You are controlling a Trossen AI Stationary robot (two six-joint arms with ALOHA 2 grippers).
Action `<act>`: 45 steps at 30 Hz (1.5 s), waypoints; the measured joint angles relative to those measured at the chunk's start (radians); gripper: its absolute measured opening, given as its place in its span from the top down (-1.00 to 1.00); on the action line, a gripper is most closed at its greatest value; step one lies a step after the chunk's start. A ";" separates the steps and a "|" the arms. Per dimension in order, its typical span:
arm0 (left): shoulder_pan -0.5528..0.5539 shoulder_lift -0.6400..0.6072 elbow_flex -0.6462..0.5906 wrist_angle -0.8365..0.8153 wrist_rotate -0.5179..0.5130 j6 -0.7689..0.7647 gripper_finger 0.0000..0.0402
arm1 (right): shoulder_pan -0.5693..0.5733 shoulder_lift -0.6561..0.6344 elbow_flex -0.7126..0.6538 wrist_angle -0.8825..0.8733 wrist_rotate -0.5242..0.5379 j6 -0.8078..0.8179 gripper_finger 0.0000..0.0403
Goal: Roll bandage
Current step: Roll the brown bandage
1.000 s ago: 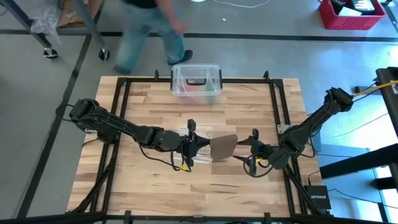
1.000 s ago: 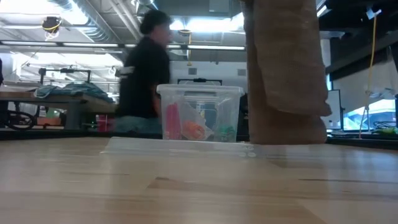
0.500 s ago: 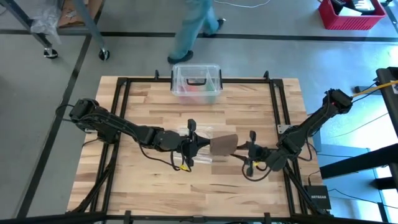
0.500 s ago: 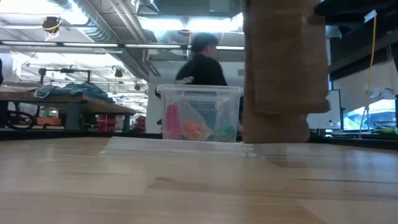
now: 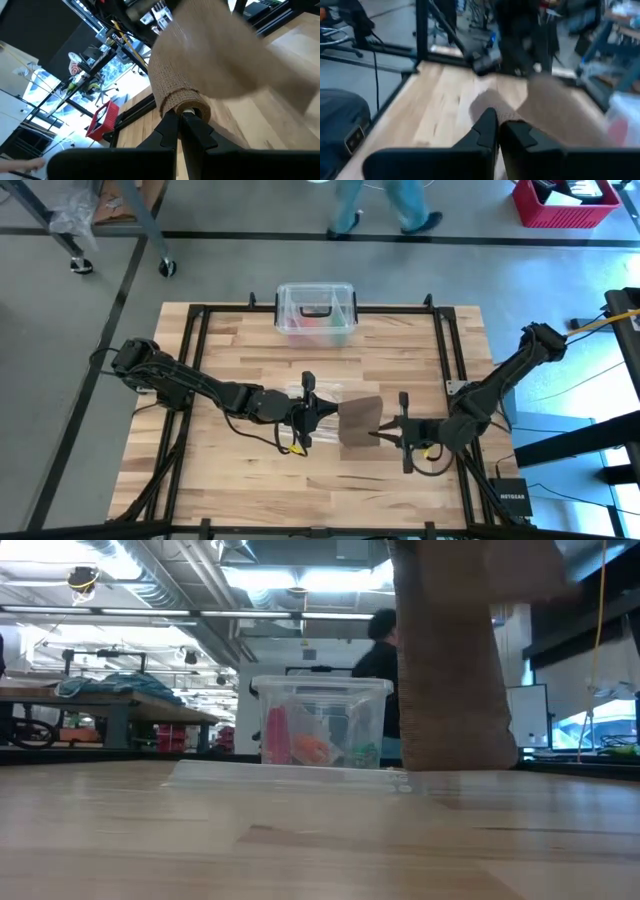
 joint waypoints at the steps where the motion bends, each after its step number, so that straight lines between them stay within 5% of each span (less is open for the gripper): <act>1: 0.000 0.000 0.000 0.000 0.000 -0.001 1.00 | 0.000 -0.001 0.029 -0.011 -0.001 -0.022 0.91; 6: 0.000 0.000 0.000 0.000 0.000 0.002 1.00 | 0.000 -0.011 0.208 -0.091 -0.050 -0.139 0.98; 10: 0.000 0.000 0.000 -0.001 0.000 0.003 1.00 | -0.023 -0.010 0.348 -0.210 0.014 -0.233 0.94; 15: -0.004 -0.001 0.000 -0.018 0.000 0.054 1.00 | -0.135 -0.010 0.443 -0.454 0.108 -0.254 0.93; 22: -0.054 -0.044 0.002 -0.079 0.008 0.091 1.00 | -0.361 -0.010 0.456 -0.573 0.171 -0.193 0.84; 27: -0.118 -0.154 0.001 -0.194 -0.112 0.074 1.00 | -0.543 0.003 0.400 -0.806 0.002 0.009 0.52; 37: -0.136 -0.244 0.002 -0.209 0.061 -0.092 1.00 | -0.608 0.000 0.350 -0.828 -0.552 0.188 -0.15; 41: -0.122 -0.241 0.002 -0.195 0.089 -0.112 1.00 | -0.608 -0.032 0.350 -0.886 -0.640 0.247 -0.25; 45: -0.124 -0.241 0.002 -0.174 0.189 -0.117 1.00 | -0.552 -0.045 0.349 -0.943 -0.594 0.280 -0.26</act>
